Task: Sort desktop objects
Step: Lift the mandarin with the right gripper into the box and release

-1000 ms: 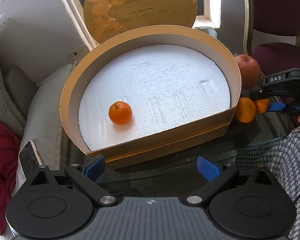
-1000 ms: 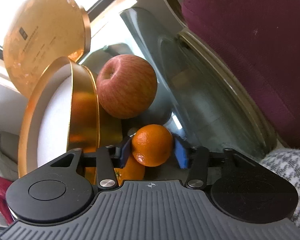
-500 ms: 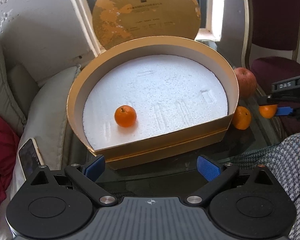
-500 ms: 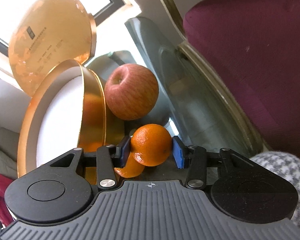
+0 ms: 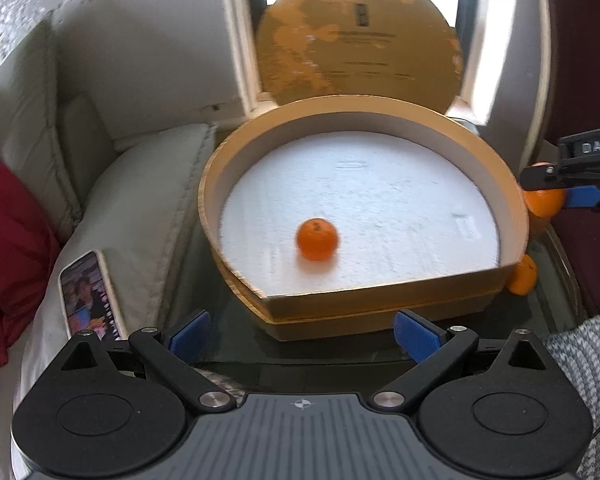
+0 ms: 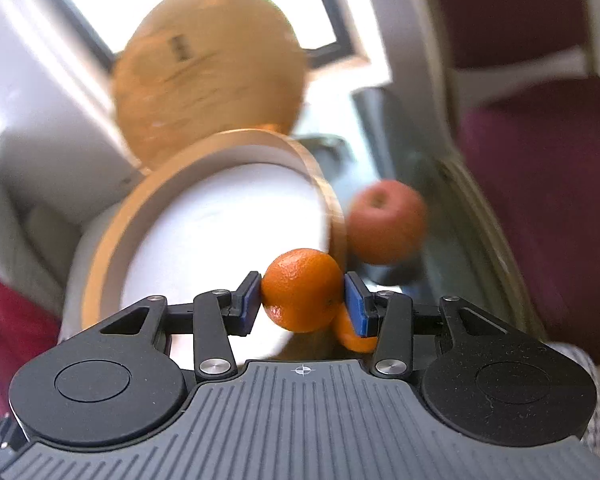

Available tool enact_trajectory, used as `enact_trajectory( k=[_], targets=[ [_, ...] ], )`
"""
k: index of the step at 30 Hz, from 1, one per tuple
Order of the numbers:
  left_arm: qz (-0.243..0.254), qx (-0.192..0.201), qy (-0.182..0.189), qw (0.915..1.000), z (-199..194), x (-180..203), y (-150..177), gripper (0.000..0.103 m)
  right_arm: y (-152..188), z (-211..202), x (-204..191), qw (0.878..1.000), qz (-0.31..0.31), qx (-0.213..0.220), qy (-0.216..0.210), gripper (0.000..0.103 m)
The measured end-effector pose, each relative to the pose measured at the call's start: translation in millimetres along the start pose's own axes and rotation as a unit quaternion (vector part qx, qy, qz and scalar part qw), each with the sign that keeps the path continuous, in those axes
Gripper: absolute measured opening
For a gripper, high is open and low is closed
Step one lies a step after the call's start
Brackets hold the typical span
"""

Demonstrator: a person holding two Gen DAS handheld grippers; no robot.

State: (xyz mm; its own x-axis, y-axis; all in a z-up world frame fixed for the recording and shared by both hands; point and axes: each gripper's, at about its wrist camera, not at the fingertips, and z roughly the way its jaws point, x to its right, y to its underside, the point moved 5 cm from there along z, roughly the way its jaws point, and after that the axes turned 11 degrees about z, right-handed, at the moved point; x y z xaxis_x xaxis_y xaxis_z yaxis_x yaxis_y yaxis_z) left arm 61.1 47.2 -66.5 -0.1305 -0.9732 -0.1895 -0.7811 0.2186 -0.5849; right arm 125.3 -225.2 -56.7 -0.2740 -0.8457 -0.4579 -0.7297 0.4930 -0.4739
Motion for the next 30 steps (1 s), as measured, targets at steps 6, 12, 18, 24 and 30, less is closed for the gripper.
enact_trajectory(
  k=[6,12,18,24,30],
  targets=[
    [-0.033,-0.014,-0.012,0.9993,6.6,-26.3,12.3,0.100,18.7,38.4,-64.0,0.995,-0.083,-0.048,-0.012,0.046],
    [-0.054,-0.025,-0.013,0.9981,13.6,-41.3,20.5,0.100,50.6,92.5,-100.3,0.983,-0.137,-0.119,-0.004,0.046],
    [-0.059,-0.029,-0.009,0.9978,16.3,-43.9,24.0,0.100,74.5,124.8,-114.8,0.969,-0.190,-0.156,0.032,0.046],
    [-0.059,-0.031,-0.008,0.9978,16.6,-42.8,24.9,0.100,82.8,138.7,-116.4,0.958,-0.221,-0.171,0.059,0.047],
    [-0.053,-0.029,-0.014,0.9981,11.6,-40.0,23.2,0.100,85.0,138.2,-120.1,0.956,-0.232,-0.171,0.058,0.055]
  ],
)
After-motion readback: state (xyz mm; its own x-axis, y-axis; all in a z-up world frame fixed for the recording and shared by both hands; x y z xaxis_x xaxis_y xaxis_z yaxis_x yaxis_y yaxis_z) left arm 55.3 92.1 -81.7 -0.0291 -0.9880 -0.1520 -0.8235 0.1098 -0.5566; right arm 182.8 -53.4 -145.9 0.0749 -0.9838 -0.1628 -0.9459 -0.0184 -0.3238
